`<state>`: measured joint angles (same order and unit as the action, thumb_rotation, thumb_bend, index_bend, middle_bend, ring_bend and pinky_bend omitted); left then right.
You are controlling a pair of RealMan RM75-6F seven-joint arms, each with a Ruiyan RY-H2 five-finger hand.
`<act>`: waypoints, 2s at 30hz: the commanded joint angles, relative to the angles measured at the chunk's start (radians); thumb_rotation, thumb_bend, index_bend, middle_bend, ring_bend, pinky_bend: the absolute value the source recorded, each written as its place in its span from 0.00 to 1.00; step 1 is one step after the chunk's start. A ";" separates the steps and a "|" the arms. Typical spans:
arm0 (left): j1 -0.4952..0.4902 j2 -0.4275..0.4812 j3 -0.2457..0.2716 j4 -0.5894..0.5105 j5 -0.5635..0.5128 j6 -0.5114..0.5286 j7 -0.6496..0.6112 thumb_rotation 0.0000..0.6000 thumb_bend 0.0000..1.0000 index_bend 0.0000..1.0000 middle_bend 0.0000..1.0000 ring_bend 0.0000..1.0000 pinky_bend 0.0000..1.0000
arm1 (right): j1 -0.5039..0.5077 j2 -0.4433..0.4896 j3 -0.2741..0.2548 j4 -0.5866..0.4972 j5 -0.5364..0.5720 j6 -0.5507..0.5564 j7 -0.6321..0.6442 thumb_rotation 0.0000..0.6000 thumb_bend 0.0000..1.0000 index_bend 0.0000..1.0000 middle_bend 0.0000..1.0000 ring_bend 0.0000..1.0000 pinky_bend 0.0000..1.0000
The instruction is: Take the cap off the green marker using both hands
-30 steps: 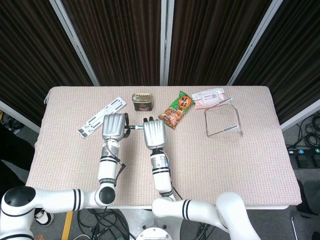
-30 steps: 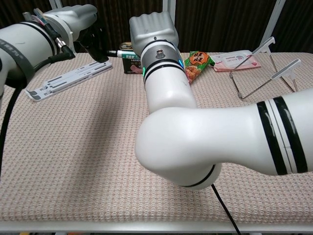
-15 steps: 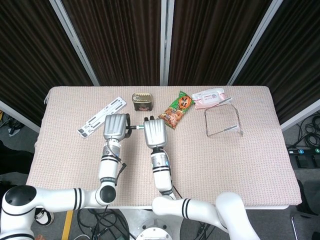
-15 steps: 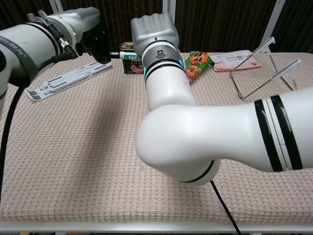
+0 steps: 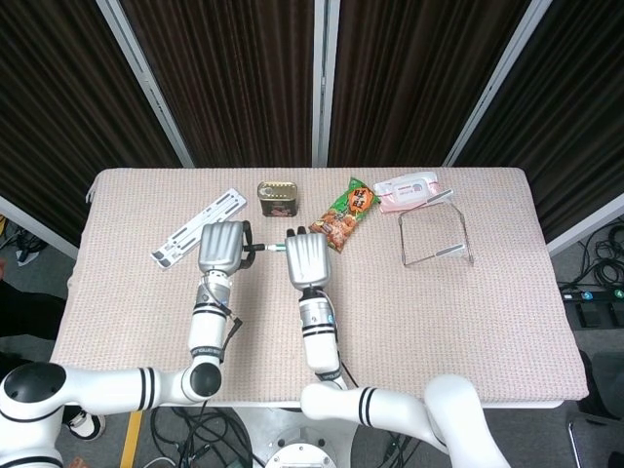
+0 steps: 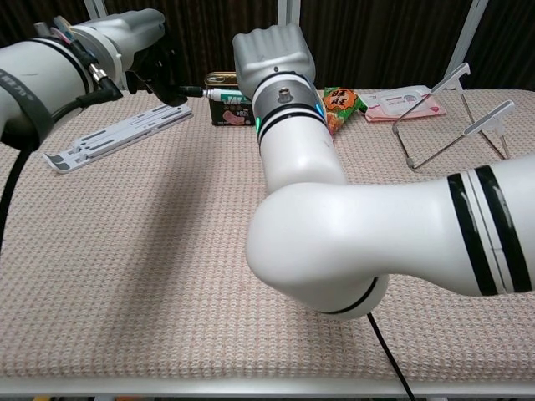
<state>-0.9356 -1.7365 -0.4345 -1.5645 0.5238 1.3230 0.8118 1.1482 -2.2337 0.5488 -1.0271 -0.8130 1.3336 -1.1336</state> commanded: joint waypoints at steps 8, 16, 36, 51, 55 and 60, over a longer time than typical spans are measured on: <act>0.079 0.075 0.044 -0.066 0.030 0.018 -0.064 1.00 0.37 0.62 0.64 0.57 0.59 | -0.118 0.091 -0.083 -0.130 -0.031 0.049 0.017 1.00 0.35 0.68 0.69 0.67 0.76; 0.217 0.148 0.167 -0.092 0.149 0.009 -0.219 1.00 0.37 0.62 0.63 0.57 0.59 | -0.323 0.268 -0.235 -0.361 -0.070 0.112 0.084 1.00 0.35 0.68 0.69 0.67 0.76; 0.280 0.108 0.264 0.032 0.269 -0.138 -0.317 1.00 0.20 0.45 0.44 0.38 0.43 | -0.472 0.404 -0.311 -0.468 0.000 0.020 0.165 1.00 0.09 0.47 0.56 0.58 0.75; 0.352 0.221 0.202 -0.107 0.320 0.008 -0.340 1.00 0.15 0.33 0.39 0.30 0.32 | -0.518 0.506 -0.328 -0.661 -0.094 0.124 0.193 1.00 0.00 0.29 0.38 0.51 0.73; 0.395 0.298 0.214 -0.189 0.440 0.123 -0.330 1.00 0.14 0.33 0.39 0.30 0.32 | -0.578 0.618 -0.369 -0.818 -0.267 0.248 0.231 1.00 0.00 0.29 0.38 0.51 0.73; 0.450 0.424 0.321 -0.284 0.623 0.177 -0.270 1.00 0.14 0.32 0.36 0.25 0.32 | -0.689 0.806 -0.467 -0.990 -0.477 0.381 0.268 1.00 0.00 0.27 0.34 0.30 0.34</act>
<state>-0.5317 -1.3951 -0.1817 -1.7762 1.0470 1.4518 0.5034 0.5454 -1.5581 0.1574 -1.8966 -1.1646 1.6135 -0.9009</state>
